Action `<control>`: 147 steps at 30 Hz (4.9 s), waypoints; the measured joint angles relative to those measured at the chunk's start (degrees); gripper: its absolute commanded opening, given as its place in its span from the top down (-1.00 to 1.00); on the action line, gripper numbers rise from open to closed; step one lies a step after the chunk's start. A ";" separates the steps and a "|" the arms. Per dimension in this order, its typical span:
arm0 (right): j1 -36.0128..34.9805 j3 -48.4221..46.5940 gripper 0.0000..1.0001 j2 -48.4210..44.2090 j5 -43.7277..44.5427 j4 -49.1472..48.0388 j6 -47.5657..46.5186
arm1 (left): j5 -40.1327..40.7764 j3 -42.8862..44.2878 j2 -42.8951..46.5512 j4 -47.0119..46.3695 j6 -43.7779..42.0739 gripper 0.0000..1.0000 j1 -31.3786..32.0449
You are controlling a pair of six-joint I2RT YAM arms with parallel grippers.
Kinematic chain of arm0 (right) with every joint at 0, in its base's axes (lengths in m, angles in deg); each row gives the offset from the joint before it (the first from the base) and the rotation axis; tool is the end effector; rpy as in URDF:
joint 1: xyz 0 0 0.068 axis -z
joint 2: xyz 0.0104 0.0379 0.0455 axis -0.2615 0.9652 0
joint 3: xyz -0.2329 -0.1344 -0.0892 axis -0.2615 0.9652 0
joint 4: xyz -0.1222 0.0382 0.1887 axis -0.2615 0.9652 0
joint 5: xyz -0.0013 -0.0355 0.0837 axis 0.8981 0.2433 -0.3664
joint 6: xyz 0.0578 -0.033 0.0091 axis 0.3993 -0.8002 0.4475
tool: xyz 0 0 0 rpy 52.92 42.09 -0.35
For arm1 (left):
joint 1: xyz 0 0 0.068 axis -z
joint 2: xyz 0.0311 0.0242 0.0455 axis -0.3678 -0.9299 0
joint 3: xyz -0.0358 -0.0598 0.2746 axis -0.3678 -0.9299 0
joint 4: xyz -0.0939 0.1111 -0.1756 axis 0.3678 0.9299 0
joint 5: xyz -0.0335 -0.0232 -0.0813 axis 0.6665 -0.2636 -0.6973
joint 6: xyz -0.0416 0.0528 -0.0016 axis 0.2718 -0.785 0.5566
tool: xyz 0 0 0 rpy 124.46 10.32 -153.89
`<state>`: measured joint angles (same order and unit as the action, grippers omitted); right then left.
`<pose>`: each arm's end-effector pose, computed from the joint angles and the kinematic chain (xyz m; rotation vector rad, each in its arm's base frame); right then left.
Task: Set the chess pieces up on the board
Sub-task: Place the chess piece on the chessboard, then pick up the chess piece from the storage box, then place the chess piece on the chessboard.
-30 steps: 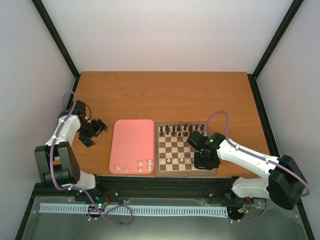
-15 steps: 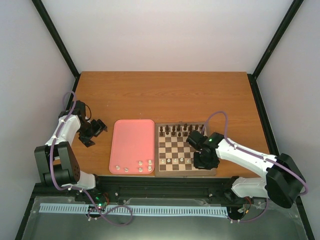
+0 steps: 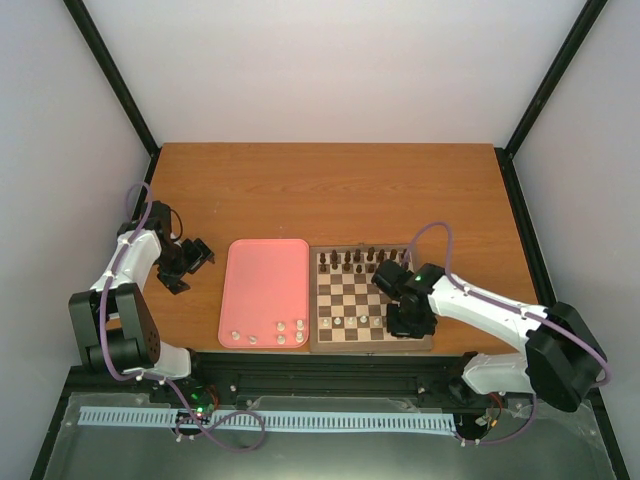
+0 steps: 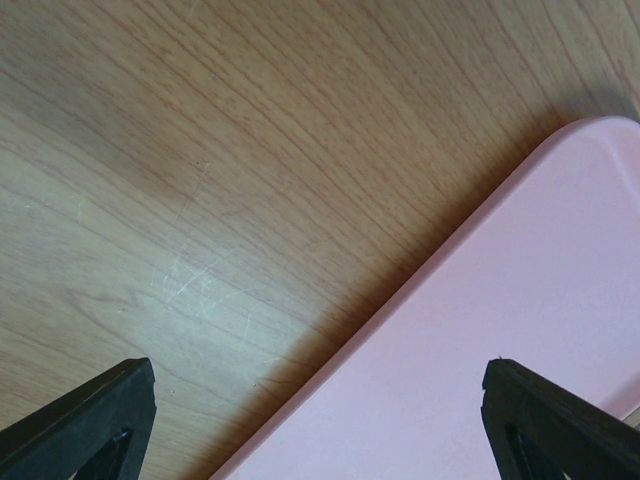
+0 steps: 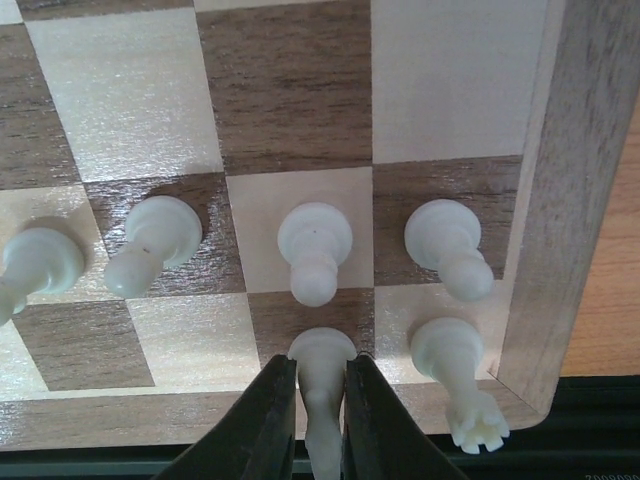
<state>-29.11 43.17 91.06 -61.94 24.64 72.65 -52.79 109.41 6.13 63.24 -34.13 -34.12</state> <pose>0.1036 0.1018 0.1932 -0.1097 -3.1266 -0.0057 0.2086 0.0334 0.2205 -1.2054 2.7748 -0.3997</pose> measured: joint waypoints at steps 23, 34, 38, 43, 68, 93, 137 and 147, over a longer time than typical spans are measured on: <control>0.00 -3.23 0.42 -2.71 -0.24 2.34 -1.03 | 0.00 0.00 0.00 0.00 0.00 -0.99 0.00; -1.38 -16.00 -0.05 -5.05 0.59 9.53 -2.03 | 0.00 0.00 0.00 0.00 0.00 -0.99 0.00; -6.32 -28.13 -0.13 3.65 1.62 11.15 -4.02 | -0.02 0.00 0.00 0.00 0.00 -0.99 0.00; -11.28 -44.72 -0.13 20.22 1.73 8.96 -9.94 | 0.00 0.00 0.00 -0.04 0.00 -0.99 0.00; -23.26 -69.83 -0.02 56.17 -7.82 6.03 -29.18 | -0.28 0.00 0.00 -0.04 0.00 -0.99 0.00; -23.19 -66.66 0.57 57.46 -10.69 7.19 -29.05 | -0.26 -0.44 0.28 -0.09 0.00 -0.99 0.00; -10.73 -16.79 0.94 9.05 -3.17 10.60 -11.52 | -1.51 -0.44 0.46 -0.26 0.00 -0.99 0.00; -6.75 -13.22 0.94 8.48 -3.58 9.07 -10.91 | -1.46 -0.44 0.42 -0.26 0.00 -0.99 0.00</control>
<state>-35.87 29.95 99.54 -65.53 33.71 61.74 -54.25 108.98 6.54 62.98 -34.13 -34.12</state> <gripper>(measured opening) 0.053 0.998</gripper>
